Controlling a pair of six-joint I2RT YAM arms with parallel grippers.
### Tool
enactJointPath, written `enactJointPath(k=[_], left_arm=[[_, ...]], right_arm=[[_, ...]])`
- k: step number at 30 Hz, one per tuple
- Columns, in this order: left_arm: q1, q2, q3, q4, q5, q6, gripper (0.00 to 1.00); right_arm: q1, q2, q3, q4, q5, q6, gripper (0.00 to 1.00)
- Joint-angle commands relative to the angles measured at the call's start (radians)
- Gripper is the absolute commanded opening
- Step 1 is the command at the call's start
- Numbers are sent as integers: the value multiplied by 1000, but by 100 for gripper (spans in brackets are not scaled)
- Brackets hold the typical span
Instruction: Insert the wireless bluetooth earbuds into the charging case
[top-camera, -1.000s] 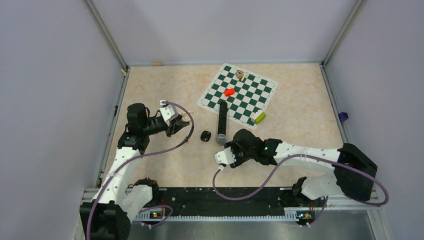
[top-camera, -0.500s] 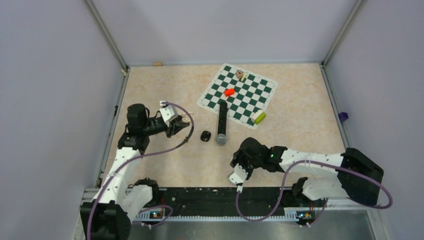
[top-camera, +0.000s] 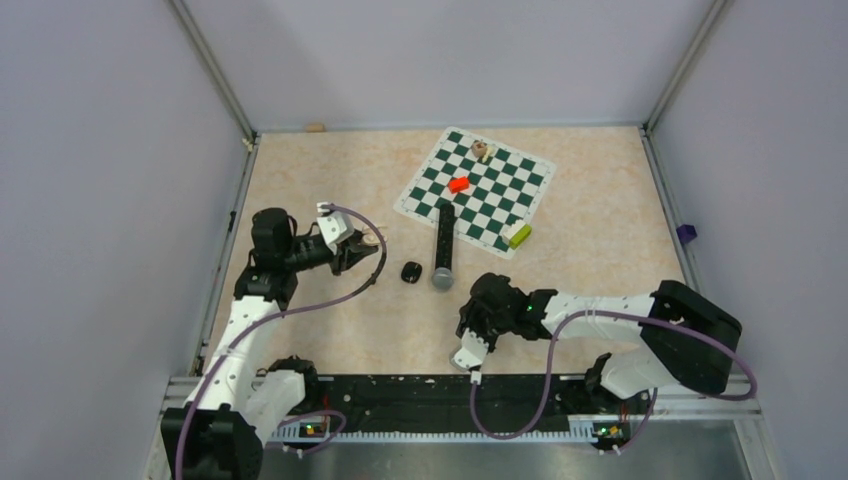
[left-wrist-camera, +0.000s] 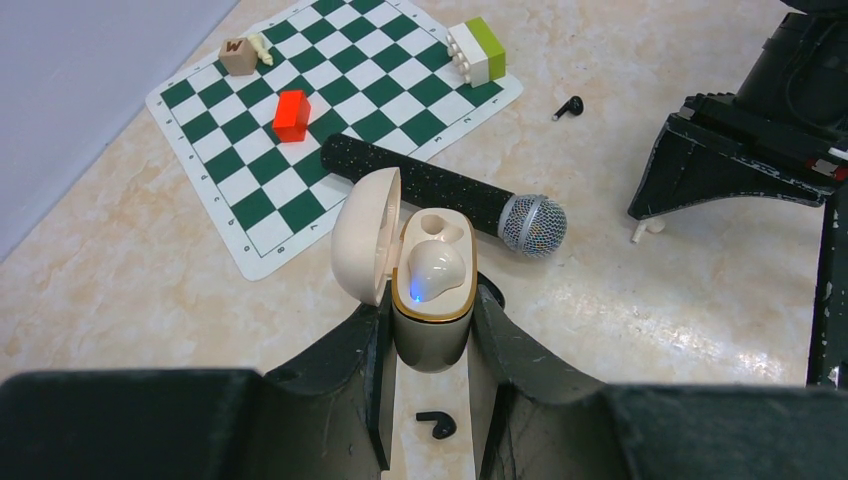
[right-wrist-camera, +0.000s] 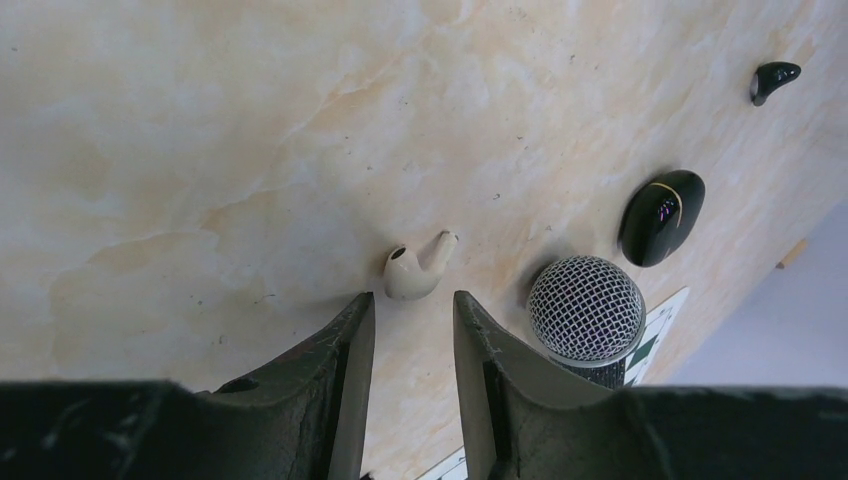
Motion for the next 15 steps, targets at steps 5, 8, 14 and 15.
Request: enactJointPath(k=[5,8,14,15], left_arm=[[6,-19,-7,34,28,1,0],[6,-19,-8,37,29,2,0],[6,-19,-11,35,31,3,0],[8,-20,-10,36,31,3,0]], right_arm=[[-16,36,25,-29,-63,-16,35],[-16,42,26,-39,-78,-16,35],[-16,74,37,-32,-81,1,31],[-15,77,39,-29,-81,9,28]])
